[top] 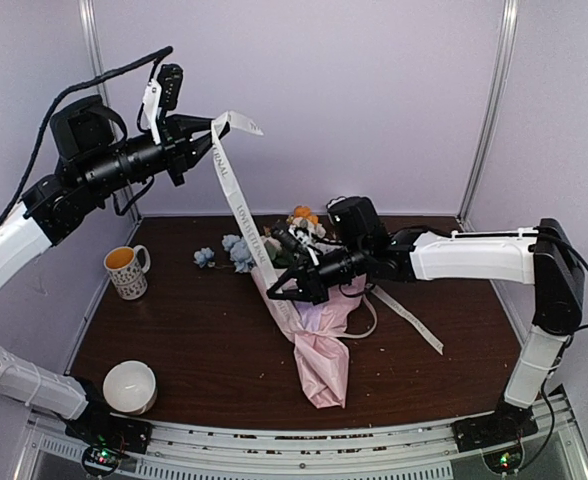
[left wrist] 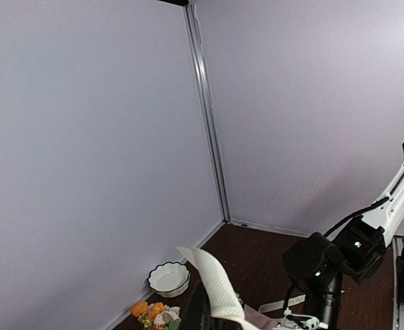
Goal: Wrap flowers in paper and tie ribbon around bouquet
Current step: Cross the half-tied ribbon over the folded bouquet.
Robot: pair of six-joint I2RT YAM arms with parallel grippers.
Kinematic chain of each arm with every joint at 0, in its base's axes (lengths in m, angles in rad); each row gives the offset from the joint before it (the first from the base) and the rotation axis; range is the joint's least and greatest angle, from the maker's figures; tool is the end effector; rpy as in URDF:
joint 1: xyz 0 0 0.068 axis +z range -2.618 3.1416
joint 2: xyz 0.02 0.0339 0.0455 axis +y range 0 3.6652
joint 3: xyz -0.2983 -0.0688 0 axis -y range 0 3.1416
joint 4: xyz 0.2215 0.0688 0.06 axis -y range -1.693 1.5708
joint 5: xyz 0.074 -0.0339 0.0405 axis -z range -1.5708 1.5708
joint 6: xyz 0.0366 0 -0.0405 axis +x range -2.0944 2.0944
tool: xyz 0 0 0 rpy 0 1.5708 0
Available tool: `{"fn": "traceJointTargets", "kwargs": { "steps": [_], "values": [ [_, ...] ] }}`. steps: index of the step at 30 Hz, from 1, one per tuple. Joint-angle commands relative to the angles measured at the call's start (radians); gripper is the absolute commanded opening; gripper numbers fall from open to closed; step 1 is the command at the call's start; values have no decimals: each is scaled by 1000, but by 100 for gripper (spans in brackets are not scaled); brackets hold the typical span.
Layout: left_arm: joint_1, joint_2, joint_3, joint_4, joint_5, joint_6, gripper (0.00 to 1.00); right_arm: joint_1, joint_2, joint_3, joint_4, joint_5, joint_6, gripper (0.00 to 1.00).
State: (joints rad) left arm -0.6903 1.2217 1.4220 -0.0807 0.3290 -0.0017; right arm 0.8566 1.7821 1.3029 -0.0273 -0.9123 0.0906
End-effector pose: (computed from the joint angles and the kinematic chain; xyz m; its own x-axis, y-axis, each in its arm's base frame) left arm 0.1706 -0.1562 0.5096 0.0906 -0.0769 -0.9929 0.8501 0.5253 0.0369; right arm 0.2343 0.3145 0.3095 -0.3993 -0.3761 -0.8361 -0.8829 -0.0881 0.4612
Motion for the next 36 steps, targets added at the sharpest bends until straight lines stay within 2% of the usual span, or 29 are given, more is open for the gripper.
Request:
{"fn": "traceJointTargets", "kwargs": {
  "steps": [1,3,6,9,12,13,17,18,19,22,24,26,28,31,34,35,36],
  "values": [
    [84,-18,-92,18,-106,-26,0,-2,-69,-20,42,6,27,0],
    [135,-14,-152,-10,-173,-61,0,-2,-91,-48,42,23,27,0],
    [150,21,-260,-115,-402,-37,0,-2,-121,-82,65,21,46,0],
    [120,91,-366,-202,-426,-16,0,-2,-145,-111,94,-2,63,0],
    [18,123,-478,-218,-388,-2,0,-2,-167,-128,97,-3,58,0],
    [-17,124,-507,-210,-351,10,8,-2,-171,-129,93,-6,54,0],
    [-126,119,-579,-191,-265,50,75,-3,-168,-124,84,-10,51,0],
    [-137,107,-592,-171,-213,64,88,-3,-167,-125,83,-10,50,0],
    [-141,84,-613,-133,-156,74,91,-4,-165,-124,81,-8,49,0],
    [-141,-15,-692,59,-14,119,92,-3,-164,-129,83,-7,51,0],
    [-140,-67,-757,238,21,143,94,-4,-164,-137,95,-7,55,0],
    [-137,-71,-793,415,48,149,98,-4,-165,-140,101,-7,55,0],
    [-118,-40,-782,519,102,145,98,-3,-163,-138,91,0,48,0],
    [-36,16,-729,591,229,58,98,-2,-165,-136,48,14,15,0],
    [42,71,-662,618,451,-13,97,-2,-170,-147,30,25,-9,0],
    [47,87,-631,579,498,11,91,-1,-170,-149,28,28,-14,0],
    [49,102,-594,501,544,61,77,-2,-170,-148,22,30,-20,0]
  ]
}}
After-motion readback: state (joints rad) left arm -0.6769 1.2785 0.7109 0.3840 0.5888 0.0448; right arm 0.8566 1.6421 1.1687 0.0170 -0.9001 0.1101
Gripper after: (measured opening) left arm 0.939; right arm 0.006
